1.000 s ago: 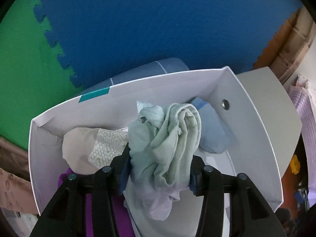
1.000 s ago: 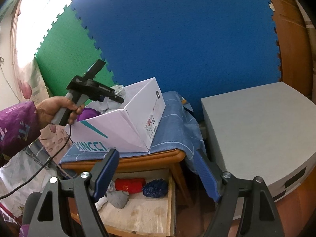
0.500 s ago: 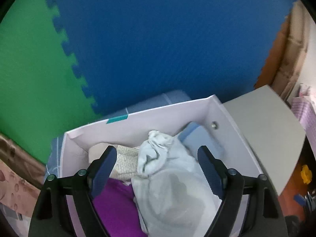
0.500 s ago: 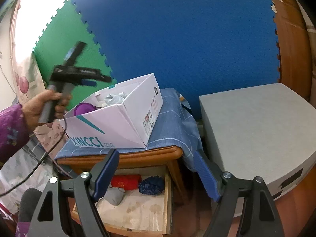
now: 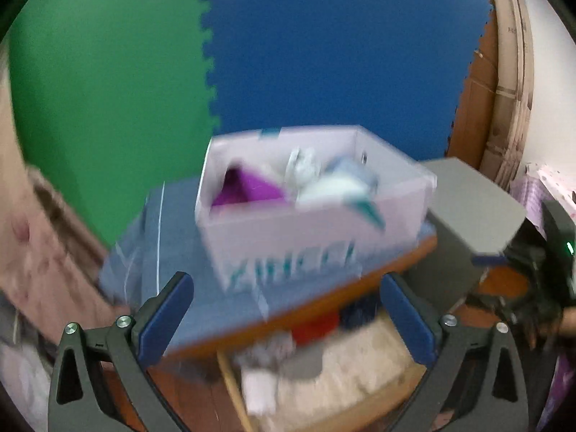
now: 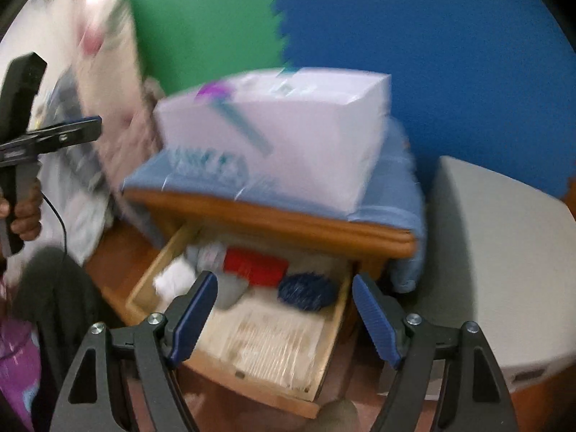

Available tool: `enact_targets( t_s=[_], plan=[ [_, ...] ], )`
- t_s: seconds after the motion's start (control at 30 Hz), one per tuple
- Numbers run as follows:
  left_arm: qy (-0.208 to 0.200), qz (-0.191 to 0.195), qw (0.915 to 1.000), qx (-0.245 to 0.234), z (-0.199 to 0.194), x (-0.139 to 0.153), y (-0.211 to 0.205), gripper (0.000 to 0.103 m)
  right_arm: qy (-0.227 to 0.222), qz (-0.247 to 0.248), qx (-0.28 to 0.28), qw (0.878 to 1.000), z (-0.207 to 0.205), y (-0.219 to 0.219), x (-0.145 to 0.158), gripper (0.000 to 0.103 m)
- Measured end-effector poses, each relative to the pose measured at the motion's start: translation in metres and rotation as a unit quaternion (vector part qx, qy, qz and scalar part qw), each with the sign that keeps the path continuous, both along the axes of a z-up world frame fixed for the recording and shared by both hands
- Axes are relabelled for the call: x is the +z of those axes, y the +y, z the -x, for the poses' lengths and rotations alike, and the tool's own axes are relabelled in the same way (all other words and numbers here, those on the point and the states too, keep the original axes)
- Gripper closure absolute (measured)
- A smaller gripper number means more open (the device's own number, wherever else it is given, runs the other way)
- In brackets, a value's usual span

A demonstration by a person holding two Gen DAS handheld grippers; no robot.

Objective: Take underwear out of drawer
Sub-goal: 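Reach the right tool into the drawer and grasp the navy patterned briefs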

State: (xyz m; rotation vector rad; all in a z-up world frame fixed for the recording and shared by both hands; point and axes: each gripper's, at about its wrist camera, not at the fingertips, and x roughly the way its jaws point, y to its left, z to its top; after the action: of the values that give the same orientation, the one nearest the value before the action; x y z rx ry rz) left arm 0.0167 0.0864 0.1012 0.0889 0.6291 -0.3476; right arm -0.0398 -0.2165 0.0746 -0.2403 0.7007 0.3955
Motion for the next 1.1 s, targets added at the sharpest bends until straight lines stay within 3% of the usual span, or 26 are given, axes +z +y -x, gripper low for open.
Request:
enact_targets(
  t_s=[0.1,0.17,0.2,0.23,0.33,0.37,0.47,0.53,0.63,0.67,0.8,0.9,1.0,1.1],
  plan=[
    [0.031,0.036,0.9988,0.011,0.014,-0.026,0.024,0.0,0.012,0.084,0.066,0.994,-0.011,0.036,-0.027,0.024],
    [0.041,0.062,0.9971,0.015,0.018,-0.04,0.035,0.0,0.017,0.158,0.105,0.982,-0.021,0.059,-0.054,0.03],
    [0.026,0.077,0.9965,0.022,0.02,-0.045,0.039,0.0,0.026,0.198,0.122,0.972,-0.028,0.069,-0.069,0.039],
    [0.025,0.093,0.9949,0.031,0.022,-0.05,0.044,0.0,0.032,0.234,0.138,0.962,-0.032,0.078,-0.084,0.041],
    [0.029,0.144,0.9889,0.026,0.025,-0.052,0.055,0.0,0.013,0.325,0.185,0.927,-0.04,0.095,-0.123,0.041],
    [0.021,0.148,0.9882,0.032,0.026,-0.052,0.058,0.0,0.005,0.355,0.199,0.913,-0.044,0.099,-0.138,0.041],
    [0.029,0.168,0.9846,0.041,0.023,-0.055,0.066,0.0,-0.012,0.409,0.209,0.888,-0.056,0.105,-0.166,0.042],
    [0.036,0.181,0.9818,0.045,0.021,-0.057,0.069,0.0,-0.034,0.461,0.222,0.859,-0.063,0.108,-0.188,0.042],
    [0.041,0.181,0.9816,0.046,0.018,-0.059,0.069,0.0,-0.062,0.508,0.242,0.824,-0.07,0.113,-0.21,0.043],
    [0.041,0.178,0.9821,0.045,0.018,-0.059,0.068,0.0,-0.061,0.514,0.248,0.819,-0.073,0.115,-0.215,0.043],
    [0.049,0.166,0.9842,0.04,0.015,-0.062,0.063,0.0,-0.034,0.505,0.251,0.825,-0.09,0.116,-0.225,0.043],
    [0.058,0.156,0.9855,0.033,0.011,-0.065,0.056,0.0,-0.014,0.481,0.249,0.84,-0.104,0.115,-0.224,0.043],
    [0.062,0.147,0.9869,0.025,0.009,-0.067,0.05,0.0,-0.014,0.49,0.268,0.829,-0.103,0.115,-0.232,0.039],
    [0.069,0.139,0.9877,0.019,0.007,-0.069,0.044,0.0,0.001,0.517,0.247,0.819,-0.115,0.11,-0.244,0.034]
  ],
)
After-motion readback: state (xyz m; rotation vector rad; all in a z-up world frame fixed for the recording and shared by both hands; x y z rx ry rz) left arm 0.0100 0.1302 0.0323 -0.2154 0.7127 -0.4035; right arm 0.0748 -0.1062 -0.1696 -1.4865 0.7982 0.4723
